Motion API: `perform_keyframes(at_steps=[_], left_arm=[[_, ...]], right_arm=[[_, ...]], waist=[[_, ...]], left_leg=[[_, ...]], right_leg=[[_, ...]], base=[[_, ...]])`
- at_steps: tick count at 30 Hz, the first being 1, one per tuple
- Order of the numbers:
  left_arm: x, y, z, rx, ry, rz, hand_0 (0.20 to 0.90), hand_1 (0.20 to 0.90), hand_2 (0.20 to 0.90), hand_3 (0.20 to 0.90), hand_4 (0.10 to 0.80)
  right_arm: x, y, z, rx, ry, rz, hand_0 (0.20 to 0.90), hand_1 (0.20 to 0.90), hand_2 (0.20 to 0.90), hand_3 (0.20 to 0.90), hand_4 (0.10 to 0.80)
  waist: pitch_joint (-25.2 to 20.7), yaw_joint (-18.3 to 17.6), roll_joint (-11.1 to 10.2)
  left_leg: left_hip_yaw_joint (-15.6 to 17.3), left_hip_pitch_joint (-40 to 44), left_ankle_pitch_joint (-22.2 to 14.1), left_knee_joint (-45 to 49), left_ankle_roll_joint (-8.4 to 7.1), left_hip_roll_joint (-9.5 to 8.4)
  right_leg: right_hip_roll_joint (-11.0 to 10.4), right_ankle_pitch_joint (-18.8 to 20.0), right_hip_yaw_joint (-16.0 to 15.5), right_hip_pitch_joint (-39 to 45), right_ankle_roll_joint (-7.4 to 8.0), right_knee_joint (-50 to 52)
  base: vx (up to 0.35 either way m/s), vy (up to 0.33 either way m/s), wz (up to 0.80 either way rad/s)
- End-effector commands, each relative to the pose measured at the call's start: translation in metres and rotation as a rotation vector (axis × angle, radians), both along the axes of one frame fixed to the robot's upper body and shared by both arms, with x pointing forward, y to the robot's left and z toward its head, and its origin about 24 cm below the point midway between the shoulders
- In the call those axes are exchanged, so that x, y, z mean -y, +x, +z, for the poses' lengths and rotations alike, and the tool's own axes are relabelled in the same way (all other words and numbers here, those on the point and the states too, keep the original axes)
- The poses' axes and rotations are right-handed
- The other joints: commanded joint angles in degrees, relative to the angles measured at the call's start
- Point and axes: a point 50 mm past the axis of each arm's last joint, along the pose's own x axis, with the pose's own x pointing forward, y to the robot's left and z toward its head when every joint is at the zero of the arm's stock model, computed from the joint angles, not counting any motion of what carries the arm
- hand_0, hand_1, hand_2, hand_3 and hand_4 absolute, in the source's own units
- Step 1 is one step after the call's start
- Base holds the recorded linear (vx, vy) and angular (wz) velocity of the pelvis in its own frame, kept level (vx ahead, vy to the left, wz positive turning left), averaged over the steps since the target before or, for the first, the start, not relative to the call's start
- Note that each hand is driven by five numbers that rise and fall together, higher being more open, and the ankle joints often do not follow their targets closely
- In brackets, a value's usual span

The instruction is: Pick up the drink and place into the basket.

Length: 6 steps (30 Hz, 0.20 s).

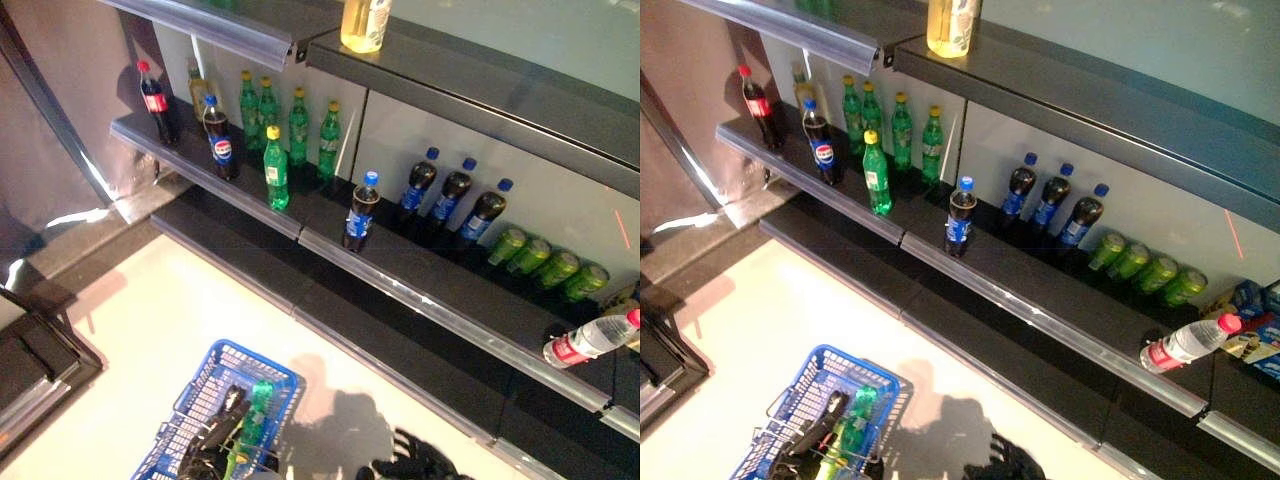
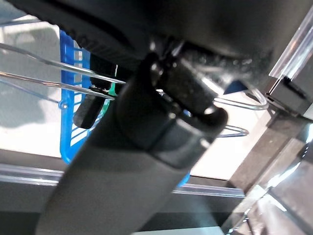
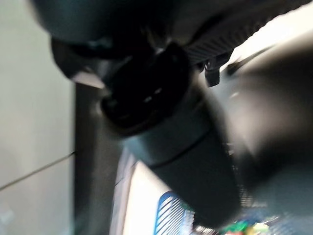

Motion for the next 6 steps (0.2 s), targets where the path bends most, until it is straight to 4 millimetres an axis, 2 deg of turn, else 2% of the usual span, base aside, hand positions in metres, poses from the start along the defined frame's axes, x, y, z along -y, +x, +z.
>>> perform_keyframes(at_steps=[1, 3, 4, 6], left_arm=[[-0.006, 0.005, 0.006, 0.037, 0.133, -0.131, 0.300, 0.300, 0.300, 0.200, 0.100], [-0.005, -0.001, 0.003, 0.015, 0.128, -0.130, 0.300, 0.300, 0.300, 0.200, 0.100], [-0.004, -0.008, 0.000, 0.000, 0.115, -0.119, 0.300, 0.300, 0.300, 0.200, 0.100], [-0.003, -0.007, 0.000, 0.003, 0.114, -0.127, 0.300, 0.300, 0.300, 0.200, 0.100]], right_arm=[[0.013, 0.000, -0.002, -0.026, -0.109, 0.057, 0.900, 0.900, 0.900, 0.900, 0.800], [0.013, -0.003, -0.004, -0.043, -0.078, 0.000, 0.900, 0.900, 0.900, 0.900, 0.800], [0.016, -0.004, -0.005, -0.055, -0.137, 0.012, 0.900, 0.900, 0.900, 0.900, 0.800], [0.019, -0.009, -0.007, -0.093, -0.178, 0.059, 0.900, 0.900, 0.900, 0.900, 0.800]], waist=[[-2.9, 2.0, 3.0], [-3.0, 2.0, 3.0], [-3.4, 1.8, 3.0], [-3.6, 1.9, 3.0]], left_leg=[[4.6, -0.2, -1.7, -0.1, -2.08, 2.57], [4.8, 0.1, -1.8, -0.1, -2.06, 2.57], [5.2, 0.4, -2.1, -0.1, -2.01, 2.58], [5.5, 0.4, -2.3, -0.1, -2.01, 2.68]], right_leg=[[-2.9, 0.0, -0.8, -2.2, 2.42, 3.3], [-2.9, -0.1, -0.8, -2.1, 2.33, 3.2], [-2.7, -0.1, -0.4, -1.9, 2.13, 3.0], [-2.6, -0.2, -0.4, -1.9, 2.06, 2.7]], base=[[-0.006, 0.001, -0.04], [0.000, 0.000, 0.00], [0.000, 0.000, 0.00], [0.003, 0.001, -0.05]])
